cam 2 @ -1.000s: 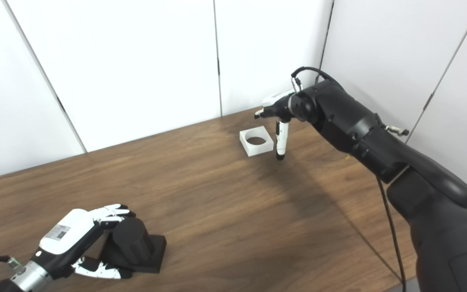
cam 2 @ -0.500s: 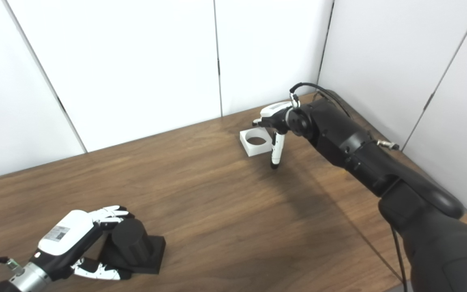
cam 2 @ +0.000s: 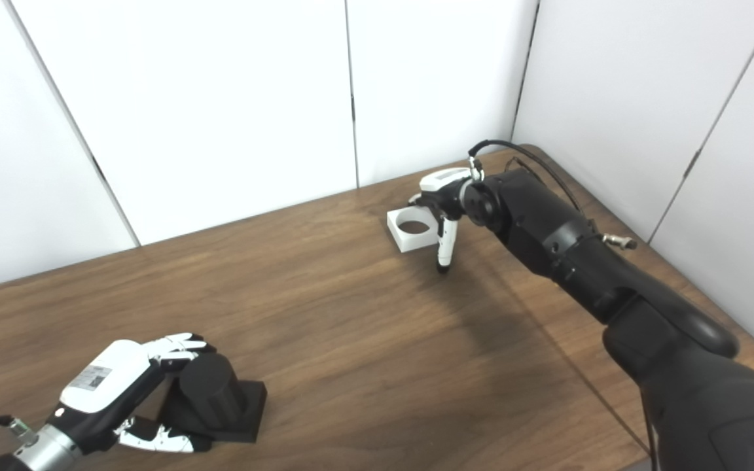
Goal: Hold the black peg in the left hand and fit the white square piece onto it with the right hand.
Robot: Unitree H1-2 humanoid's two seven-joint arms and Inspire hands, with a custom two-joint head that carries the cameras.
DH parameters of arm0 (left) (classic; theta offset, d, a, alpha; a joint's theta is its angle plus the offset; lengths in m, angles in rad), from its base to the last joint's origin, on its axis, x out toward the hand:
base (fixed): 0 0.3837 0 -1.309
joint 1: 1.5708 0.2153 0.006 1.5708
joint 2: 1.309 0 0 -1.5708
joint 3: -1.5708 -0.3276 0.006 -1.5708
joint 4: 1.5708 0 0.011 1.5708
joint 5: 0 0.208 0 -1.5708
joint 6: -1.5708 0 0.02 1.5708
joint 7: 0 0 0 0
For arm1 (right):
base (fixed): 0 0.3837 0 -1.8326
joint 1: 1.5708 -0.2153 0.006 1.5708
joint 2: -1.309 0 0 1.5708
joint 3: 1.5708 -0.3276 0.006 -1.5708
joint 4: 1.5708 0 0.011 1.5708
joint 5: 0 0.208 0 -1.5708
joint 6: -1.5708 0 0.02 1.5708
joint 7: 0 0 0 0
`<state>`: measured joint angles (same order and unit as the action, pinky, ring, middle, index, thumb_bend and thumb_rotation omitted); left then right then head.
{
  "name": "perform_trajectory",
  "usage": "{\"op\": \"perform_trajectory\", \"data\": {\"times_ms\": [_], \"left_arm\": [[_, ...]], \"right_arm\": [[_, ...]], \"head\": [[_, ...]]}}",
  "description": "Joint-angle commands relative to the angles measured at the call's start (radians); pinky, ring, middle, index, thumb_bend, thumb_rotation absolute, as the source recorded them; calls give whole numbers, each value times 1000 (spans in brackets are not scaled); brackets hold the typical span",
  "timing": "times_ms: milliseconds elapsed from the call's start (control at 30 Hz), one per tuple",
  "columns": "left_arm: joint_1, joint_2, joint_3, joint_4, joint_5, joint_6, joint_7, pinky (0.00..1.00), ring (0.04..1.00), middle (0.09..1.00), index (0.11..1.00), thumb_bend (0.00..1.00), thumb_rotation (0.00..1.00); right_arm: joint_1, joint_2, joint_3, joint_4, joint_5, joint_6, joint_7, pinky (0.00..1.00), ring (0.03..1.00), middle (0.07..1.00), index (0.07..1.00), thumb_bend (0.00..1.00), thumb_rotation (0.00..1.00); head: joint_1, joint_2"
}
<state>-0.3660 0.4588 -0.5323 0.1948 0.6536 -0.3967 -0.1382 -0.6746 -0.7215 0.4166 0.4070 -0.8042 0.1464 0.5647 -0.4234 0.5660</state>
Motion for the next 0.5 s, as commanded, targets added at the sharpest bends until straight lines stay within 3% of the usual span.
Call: {"op": "perform_trajectory", "data": {"times_ms": [0,200,467], "left_arm": [[42,52,-27,30,60,28,-93,785,877,819,487,524,58],[44,51,-26,22,57,36,-100,781,877,818,487,524,57],[48,51,-22,14,57,36,-99,778,879,818,487,524,58]], "right_arm": [[-38,-11,-10,0,0,-38,-47,791,894,919,865,844,232],[-50,4,-6,57,13,-98,-101,688,840,871,772,824,216],[-65,29,7,107,21,-118,-114,709,834,852,760,803,223]], "head": [[-1,0],[8,7],[17,15]]}}
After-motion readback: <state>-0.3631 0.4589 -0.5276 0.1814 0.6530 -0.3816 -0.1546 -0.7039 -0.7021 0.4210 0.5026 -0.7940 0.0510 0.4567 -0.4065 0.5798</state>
